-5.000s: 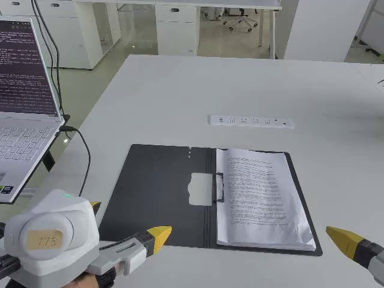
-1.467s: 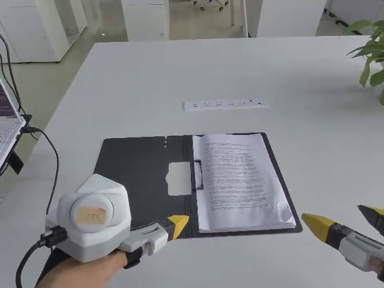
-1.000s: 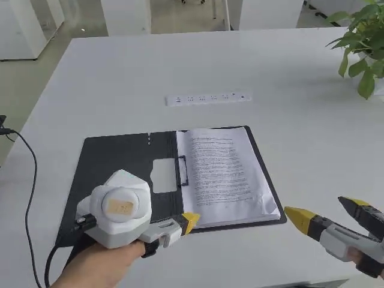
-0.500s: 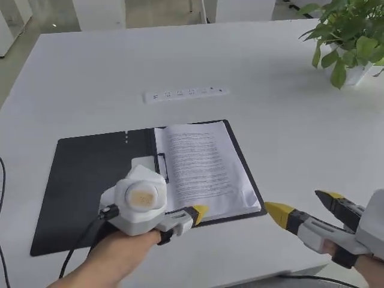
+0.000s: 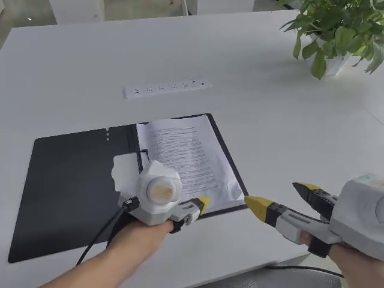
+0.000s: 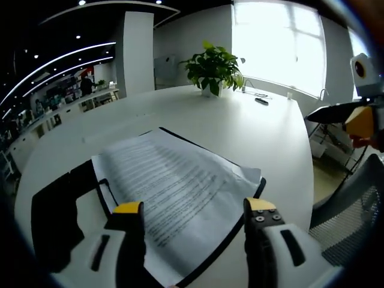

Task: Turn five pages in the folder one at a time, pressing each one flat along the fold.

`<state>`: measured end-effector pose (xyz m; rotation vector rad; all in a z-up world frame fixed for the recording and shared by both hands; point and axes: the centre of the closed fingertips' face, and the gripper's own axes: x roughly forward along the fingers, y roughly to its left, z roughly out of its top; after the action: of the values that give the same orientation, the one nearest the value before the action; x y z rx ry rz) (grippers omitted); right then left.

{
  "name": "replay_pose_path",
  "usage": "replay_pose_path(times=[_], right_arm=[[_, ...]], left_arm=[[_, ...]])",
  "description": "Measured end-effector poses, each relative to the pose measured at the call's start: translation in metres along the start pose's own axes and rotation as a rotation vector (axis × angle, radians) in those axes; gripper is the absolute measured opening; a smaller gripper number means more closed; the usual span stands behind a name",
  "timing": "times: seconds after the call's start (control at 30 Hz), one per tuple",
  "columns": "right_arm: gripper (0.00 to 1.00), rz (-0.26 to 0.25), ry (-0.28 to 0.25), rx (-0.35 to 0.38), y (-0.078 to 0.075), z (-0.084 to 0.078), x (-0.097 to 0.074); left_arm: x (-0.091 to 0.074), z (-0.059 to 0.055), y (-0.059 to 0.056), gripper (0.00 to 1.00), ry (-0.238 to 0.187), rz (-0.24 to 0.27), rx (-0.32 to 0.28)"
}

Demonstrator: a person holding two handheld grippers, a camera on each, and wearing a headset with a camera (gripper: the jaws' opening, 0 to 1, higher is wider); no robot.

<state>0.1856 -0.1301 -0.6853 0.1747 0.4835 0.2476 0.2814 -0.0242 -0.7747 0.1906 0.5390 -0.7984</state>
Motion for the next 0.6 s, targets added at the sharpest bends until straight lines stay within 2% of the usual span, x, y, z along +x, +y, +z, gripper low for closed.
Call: replay_pose_path(times=[0.2,0.4,0.6], right_arm=[[0.67,0.002,0.005,-0.001,0.000,-0.002,0.005],[0.65,0.008,0.015,-0.004,0.000,-0.003,0.011],[0.65,0.016,0.019,-0.002,0.003,-0.004,0.017]], left_arm=[[0.015,-0.009,-0.003,0.66,0.028,0.006,0.003],[0.027,-0.011,-0.002,0.66,0.033,0.023,0.010],[0.036,-0.013,-0.008,0.63,0.029,0.034,0.030]])
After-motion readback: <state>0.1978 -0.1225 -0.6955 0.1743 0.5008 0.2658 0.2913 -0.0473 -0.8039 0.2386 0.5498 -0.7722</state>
